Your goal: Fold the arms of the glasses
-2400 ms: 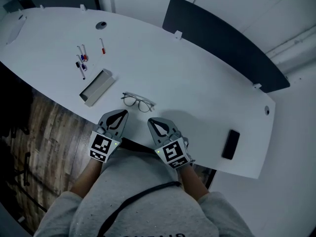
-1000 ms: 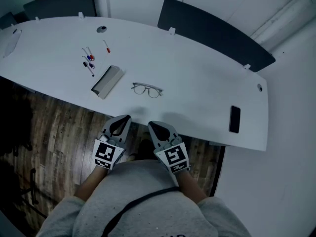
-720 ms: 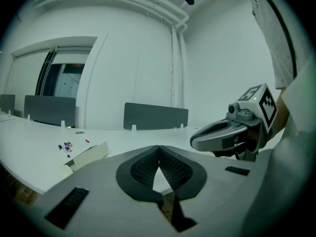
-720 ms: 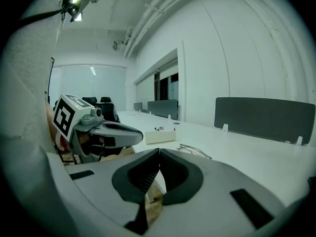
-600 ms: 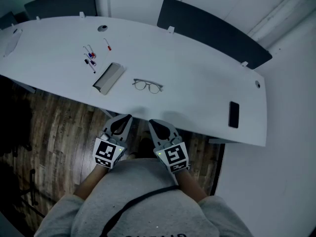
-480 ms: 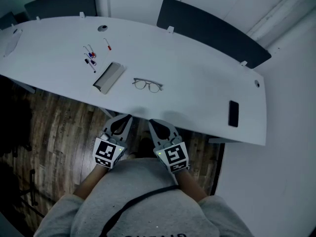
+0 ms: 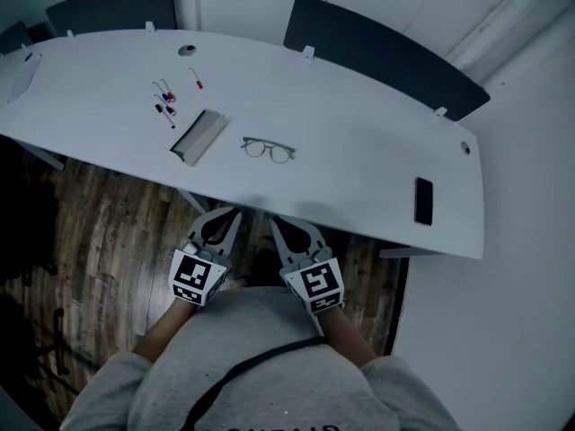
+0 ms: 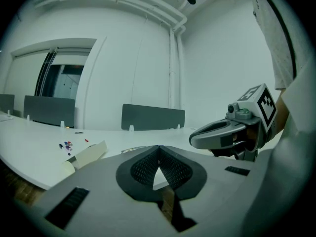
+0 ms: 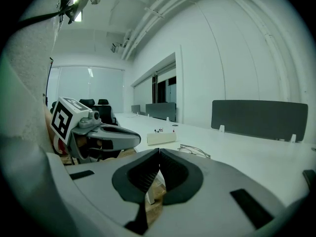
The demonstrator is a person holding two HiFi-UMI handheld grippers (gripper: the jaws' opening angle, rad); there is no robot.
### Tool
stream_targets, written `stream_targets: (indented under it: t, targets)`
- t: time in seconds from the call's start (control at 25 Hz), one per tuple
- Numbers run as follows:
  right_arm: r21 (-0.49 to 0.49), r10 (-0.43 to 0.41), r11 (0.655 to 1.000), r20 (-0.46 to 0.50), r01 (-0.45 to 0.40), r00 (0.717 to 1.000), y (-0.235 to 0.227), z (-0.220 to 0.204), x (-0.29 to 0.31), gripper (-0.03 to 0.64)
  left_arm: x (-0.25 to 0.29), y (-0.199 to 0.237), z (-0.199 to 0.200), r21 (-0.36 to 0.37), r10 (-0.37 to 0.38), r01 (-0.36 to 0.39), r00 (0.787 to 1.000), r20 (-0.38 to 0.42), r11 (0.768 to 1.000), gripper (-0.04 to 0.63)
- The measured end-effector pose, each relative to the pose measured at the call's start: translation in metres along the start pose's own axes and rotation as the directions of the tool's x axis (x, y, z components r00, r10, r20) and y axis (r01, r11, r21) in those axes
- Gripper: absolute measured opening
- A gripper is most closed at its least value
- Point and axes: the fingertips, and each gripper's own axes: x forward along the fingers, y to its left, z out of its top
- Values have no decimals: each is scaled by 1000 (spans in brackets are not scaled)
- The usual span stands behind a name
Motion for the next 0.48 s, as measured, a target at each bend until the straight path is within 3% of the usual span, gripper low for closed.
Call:
stream_targets:
  t: [0.48]
  targets:
    - [13, -13, 1000, 11, 13, 1000, 14, -8, -13, 18, -17, -8, -8, 1, -4, 4, 1000, -10, 1000, 15]
